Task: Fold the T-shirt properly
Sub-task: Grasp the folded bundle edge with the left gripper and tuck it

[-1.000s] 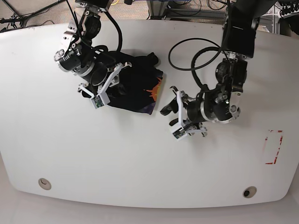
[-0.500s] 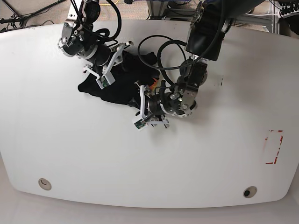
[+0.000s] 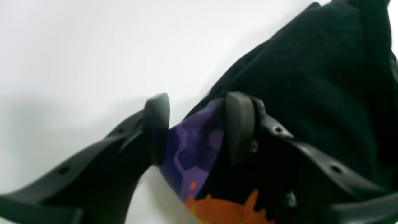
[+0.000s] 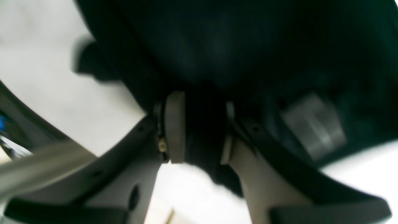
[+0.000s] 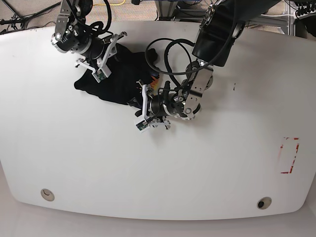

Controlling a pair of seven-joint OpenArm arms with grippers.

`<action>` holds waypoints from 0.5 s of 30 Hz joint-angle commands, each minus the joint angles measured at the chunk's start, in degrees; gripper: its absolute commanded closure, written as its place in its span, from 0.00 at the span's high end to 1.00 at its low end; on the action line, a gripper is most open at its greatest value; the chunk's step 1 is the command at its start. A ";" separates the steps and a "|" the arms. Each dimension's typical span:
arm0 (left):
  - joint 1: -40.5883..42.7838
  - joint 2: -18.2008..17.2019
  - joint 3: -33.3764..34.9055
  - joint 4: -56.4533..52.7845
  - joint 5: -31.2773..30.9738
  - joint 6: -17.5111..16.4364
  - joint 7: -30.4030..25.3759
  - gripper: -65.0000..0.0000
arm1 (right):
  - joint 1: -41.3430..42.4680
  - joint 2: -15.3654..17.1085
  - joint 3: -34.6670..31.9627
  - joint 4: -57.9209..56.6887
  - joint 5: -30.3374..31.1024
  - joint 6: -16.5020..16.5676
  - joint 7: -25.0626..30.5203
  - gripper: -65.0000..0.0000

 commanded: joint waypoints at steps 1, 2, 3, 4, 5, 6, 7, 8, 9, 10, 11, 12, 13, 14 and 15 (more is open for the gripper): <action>-1.12 -0.80 0.04 0.65 0.39 0.05 0.21 0.41 | -0.31 0.83 -0.04 1.79 1.40 0.12 0.11 0.23; -1.12 -0.97 0.04 0.65 0.39 0.05 0.21 0.41 | -0.40 1.53 0.14 1.79 2.54 0.12 -0.15 0.23; -1.12 -1.15 0.04 0.65 0.39 0.05 0.21 0.41 | -0.49 2.15 0.40 1.79 3.42 0.12 -0.15 0.23; -1.12 -1.24 0.04 0.65 0.39 0.05 0.21 0.41 | -0.58 2.85 1.02 1.70 4.65 0.12 -0.15 0.23; -1.12 -1.41 -0.05 0.65 0.39 0.05 0.21 0.41 | -0.66 3.38 1.90 1.70 6.32 0.12 -0.15 0.23; -1.04 -1.41 -0.05 0.65 0.39 0.05 0.21 0.41 | -0.66 3.73 2.69 1.61 7.64 0.12 -0.15 0.23; -1.04 -1.41 -0.05 0.65 0.39 0.05 0.29 0.41 | -0.84 4.08 4.10 1.53 9.22 0.12 -0.15 0.23; -0.95 -1.68 -0.05 0.65 0.39 0.05 0.38 0.41 | -1.10 4.17 5.50 1.53 10.45 0.12 -0.15 0.23; -0.86 -2.21 -0.05 0.65 0.39 0.05 0.65 0.41 | -1.10 4.26 6.47 1.53 10.89 0.12 -0.15 0.23; -0.86 -2.91 -0.05 0.65 0.39 0.05 1.26 0.41 | -1.10 4.61 7.35 1.53 10.89 0.12 -0.15 0.23; -0.86 -3.26 -0.05 0.65 0.39 0.05 1.97 0.41 | -1.02 4.87 7.96 1.53 10.72 0.12 -0.15 0.23; -0.86 -3.52 -0.05 0.65 0.30 0.05 2.32 0.41 | -0.93 5.13 8.31 1.44 10.72 0.12 -0.06 0.23; -0.86 -3.61 -0.05 0.74 0.30 0.05 2.76 0.41 | -0.75 5.57 8.49 1.18 10.63 0.12 0.20 0.23; -0.86 -3.70 -0.14 0.83 0.30 0.05 3.02 0.41 | -0.31 6.01 8.49 0.65 10.63 0.12 0.20 0.24; -0.86 -3.79 -0.23 1.09 0.30 0.05 3.20 0.41 | 0.13 6.54 8.40 -0.14 10.63 0.12 0.20 0.24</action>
